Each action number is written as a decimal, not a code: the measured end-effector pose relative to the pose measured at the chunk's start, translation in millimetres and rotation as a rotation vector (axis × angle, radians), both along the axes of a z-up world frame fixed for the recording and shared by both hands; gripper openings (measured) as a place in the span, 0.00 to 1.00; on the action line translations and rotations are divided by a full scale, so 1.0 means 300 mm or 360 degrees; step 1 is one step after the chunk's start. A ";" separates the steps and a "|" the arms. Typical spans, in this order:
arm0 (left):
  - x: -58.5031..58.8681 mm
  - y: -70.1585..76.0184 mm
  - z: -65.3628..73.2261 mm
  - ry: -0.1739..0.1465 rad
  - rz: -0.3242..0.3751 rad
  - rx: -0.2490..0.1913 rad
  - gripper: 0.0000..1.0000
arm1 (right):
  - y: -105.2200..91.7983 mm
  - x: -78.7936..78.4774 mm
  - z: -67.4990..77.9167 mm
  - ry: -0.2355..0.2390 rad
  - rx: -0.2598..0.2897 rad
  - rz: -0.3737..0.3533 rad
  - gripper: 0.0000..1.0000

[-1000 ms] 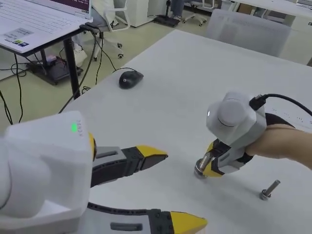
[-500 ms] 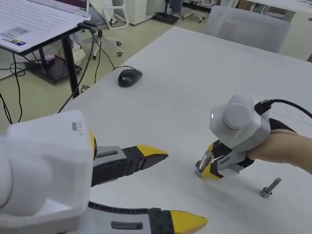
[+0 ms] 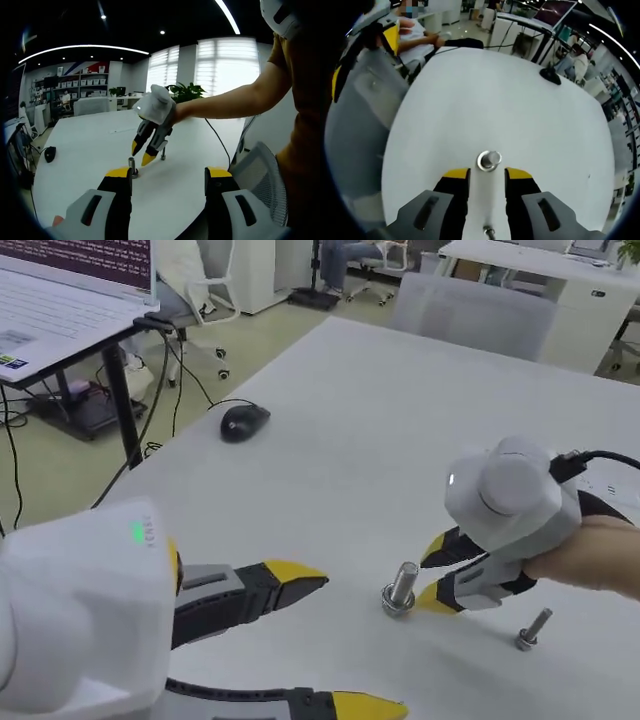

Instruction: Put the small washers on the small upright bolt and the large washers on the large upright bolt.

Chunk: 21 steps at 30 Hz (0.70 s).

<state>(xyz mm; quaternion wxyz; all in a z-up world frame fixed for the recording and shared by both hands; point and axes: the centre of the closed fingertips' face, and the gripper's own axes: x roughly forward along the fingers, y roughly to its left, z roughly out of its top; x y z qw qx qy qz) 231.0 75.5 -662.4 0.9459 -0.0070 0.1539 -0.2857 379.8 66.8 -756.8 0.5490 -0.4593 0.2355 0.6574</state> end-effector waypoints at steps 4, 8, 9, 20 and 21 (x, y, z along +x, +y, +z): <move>-0.004 -0.011 0.020 -0.0022 -0.0015 -0.0019 0.58 | -0.027 -0.021 0.046 -0.0028 0.0080 -0.0038 0.28; -0.015 -0.016 0.019 -0.0013 -0.0040 0.0014 0.58 | -0.058 -0.052 0.098 -0.0057 0.0177 -0.0078 0.28; -0.018 -0.017 0.021 -0.0014 -0.0043 0.0016 0.58 | -0.067 -0.060 0.108 -0.0063 0.0192 -0.0086 0.28; -0.032 -0.005 0.059 -0.0086 -0.0021 -0.0044 0.58 | -0.186 -0.149 0.266 -0.0014 0.0729 -0.0307 0.28; -0.032 -0.006 0.059 -0.0084 -0.0024 -0.0040 0.58 | -0.197 -0.157 0.276 -0.0002 0.0787 -0.0328 0.28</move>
